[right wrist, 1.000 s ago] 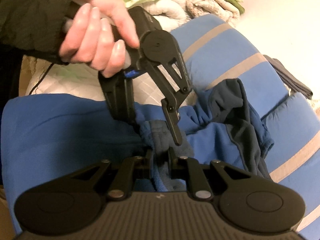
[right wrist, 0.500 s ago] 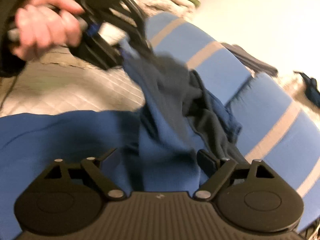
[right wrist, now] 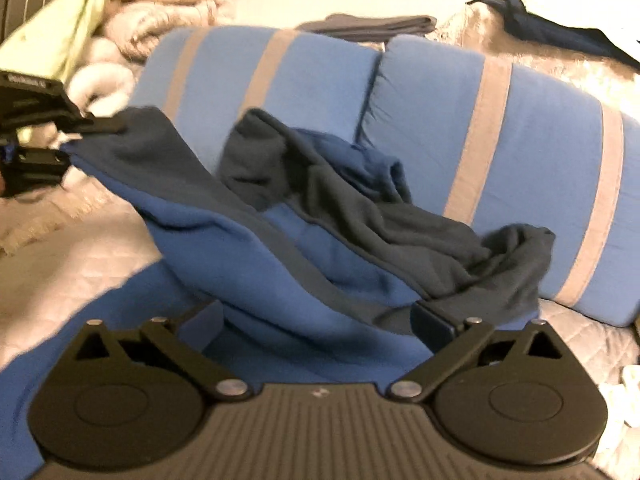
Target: Fold clothes
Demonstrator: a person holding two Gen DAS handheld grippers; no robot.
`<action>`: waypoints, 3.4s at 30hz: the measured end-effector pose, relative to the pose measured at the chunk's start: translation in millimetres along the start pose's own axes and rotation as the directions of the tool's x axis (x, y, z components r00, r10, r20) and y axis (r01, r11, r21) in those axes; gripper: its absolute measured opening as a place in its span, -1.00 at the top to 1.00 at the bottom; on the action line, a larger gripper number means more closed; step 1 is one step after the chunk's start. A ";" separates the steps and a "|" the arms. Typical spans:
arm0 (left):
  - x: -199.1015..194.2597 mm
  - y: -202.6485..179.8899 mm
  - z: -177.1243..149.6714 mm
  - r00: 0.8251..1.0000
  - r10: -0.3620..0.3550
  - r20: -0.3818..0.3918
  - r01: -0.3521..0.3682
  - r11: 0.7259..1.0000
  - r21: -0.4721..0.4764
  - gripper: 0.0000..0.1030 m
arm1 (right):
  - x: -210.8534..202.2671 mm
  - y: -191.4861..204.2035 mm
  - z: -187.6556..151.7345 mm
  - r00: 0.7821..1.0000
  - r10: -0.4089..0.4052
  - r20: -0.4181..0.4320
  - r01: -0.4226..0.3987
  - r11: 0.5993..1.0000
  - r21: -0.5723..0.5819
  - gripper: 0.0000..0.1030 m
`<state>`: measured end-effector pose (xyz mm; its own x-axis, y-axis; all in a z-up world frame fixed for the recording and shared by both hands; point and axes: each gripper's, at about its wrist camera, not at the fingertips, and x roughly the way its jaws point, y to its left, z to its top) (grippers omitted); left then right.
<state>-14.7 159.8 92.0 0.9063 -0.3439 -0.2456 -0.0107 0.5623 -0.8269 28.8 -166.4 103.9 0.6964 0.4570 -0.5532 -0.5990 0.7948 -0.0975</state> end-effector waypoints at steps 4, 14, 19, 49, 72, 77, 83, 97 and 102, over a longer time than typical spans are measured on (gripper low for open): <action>-4.2 7.4 3.5 1.000 -0.001 0.017 0.002 1.000 -0.030 0.70 | 12.8 -2.0 -9.1 0.994 0.009 -0.106 -0.012 0.999 -0.032 -0.99; -11.0 0.4 5.5 0.999 0.008 0.038 -0.009 1.000 0.028 0.70 | 9.6 14.2 -23.5 0.996 0.018 -0.085 -0.031 0.989 -0.144 -0.99; -12.9 1.1 5.6 0.999 0.008 0.038 -0.009 1.000 0.027 0.70 | 5.2 36.1 -29.0 0.998 0.032 -0.059 -0.048 0.960 -0.277 -0.99; 21.3 -4.4 -15.3 0.969 0.009 -0.246 -0.002 1.000 0.027 -0.31 | 2.4 6.8 -1.4 0.975 0.218 0.031 -0.219 0.975 0.045 0.32; 53.3 67.8 -20.7 0.898 0.277 -0.343 -0.324 0.942 -0.089 -0.23 | -7.4 8.2 -7.3 0.993 0.118 0.029 -0.119 0.991 0.054 -0.57; 58.8 62.4 -17.5 0.913 0.239 -0.331 -0.289 0.951 -0.108 -0.10 | -9.8 10.0 -6.8 0.993 0.114 0.038 -0.115 0.993 0.036 -0.61; 74.1 55.0 -18.1 0.901 0.250 -0.356 -0.304 0.947 -0.105 0.32 | -8.1 7.5 -7.5 0.993 0.111 0.033 -0.112 0.993 0.032 -0.63; 35.2 13.6 -6.9 0.938 0.249 -0.240 -0.262 0.965 -0.023 0.83 | -13.9 24.1 -11.7 0.993 0.092 0.077 -0.086 0.993 -0.087 -0.67; 6.4 -12.6 2.3 0.965 0.229 -0.129 -0.226 0.973 0.033 0.84 | -19.4 50.5 -20.3 0.991 0.083 0.107 -0.053 0.966 -0.254 -0.68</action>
<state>-7.8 152.2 102.0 0.8173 -0.3006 -0.4915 -0.2016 0.6500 -0.7327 -23.0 -143.3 92.9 0.6828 0.5610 -0.4680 -0.7158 0.6419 -0.2748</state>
